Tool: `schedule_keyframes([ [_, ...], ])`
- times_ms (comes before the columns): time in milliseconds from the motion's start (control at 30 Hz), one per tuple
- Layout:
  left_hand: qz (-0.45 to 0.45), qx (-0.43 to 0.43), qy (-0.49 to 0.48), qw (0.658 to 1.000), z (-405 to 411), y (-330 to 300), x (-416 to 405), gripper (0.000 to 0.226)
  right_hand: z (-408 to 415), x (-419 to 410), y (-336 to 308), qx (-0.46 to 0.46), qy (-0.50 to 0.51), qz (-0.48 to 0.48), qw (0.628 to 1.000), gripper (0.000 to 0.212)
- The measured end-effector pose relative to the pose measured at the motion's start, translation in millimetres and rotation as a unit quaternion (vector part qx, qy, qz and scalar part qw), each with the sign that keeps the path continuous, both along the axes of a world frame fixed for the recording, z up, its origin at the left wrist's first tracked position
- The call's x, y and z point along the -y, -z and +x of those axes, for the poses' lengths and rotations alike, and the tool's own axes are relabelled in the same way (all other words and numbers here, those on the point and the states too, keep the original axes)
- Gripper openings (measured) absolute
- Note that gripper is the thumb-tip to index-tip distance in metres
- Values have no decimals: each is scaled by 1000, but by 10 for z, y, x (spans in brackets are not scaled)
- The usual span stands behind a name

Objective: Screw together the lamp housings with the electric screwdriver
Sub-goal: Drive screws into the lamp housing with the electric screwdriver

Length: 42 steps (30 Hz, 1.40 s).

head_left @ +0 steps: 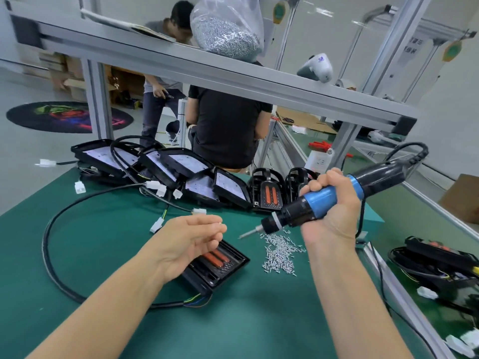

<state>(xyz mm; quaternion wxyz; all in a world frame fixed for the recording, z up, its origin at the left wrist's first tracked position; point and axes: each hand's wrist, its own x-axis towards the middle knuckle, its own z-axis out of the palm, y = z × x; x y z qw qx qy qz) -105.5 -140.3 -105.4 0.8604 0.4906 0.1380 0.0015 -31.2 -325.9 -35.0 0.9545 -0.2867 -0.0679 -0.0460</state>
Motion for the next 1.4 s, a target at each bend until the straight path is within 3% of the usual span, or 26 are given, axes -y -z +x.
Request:
schedule_keyframes([
  [133,-23,5,-5,1000,-51,17,-18,31,-10,-148,-58,20,13,39,999,20],
  [767,-55,37,-41,997,-104,36,48,23,-83,-340,-65,26,17,27,999,19],
  [1100,10,85,-116,990,-87,99,108,11,-138,-405,-66,34,59,29,997,19],
  [1267,155,110,-98,977,-102,67,6,17,-117,-384,-54,32,50,37,998,19],
  [1333,215,111,-144,960,-76,67,-172,26,-97,-349,-27,35,47,36,998,20],
  [1400,296,40,-213,930,-42,98,-410,31,-88,-299,2,50,56,19,997,20],
])
